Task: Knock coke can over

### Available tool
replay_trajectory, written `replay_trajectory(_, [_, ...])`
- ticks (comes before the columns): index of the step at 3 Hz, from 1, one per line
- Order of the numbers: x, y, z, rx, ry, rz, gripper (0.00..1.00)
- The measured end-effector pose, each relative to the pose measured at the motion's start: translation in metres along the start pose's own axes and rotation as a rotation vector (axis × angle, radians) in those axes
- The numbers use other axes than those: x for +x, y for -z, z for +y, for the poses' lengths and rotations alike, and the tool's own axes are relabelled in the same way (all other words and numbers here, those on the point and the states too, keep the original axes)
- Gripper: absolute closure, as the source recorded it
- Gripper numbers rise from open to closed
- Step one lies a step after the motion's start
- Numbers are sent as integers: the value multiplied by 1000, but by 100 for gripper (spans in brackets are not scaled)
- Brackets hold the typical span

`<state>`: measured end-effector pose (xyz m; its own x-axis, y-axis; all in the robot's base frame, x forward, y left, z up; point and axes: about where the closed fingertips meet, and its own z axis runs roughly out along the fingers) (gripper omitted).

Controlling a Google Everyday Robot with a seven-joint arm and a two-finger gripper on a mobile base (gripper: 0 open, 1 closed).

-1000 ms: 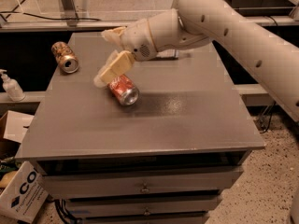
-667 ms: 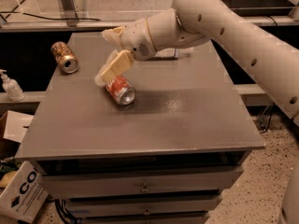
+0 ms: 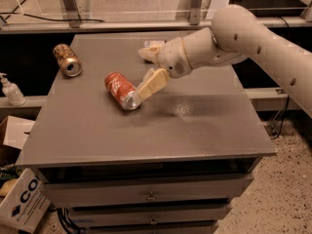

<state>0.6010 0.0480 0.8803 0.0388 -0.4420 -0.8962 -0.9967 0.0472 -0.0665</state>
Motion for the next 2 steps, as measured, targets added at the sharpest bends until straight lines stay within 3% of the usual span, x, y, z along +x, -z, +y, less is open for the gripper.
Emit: replay_trajectory(2, [81,104,11,141,-123,59,0])
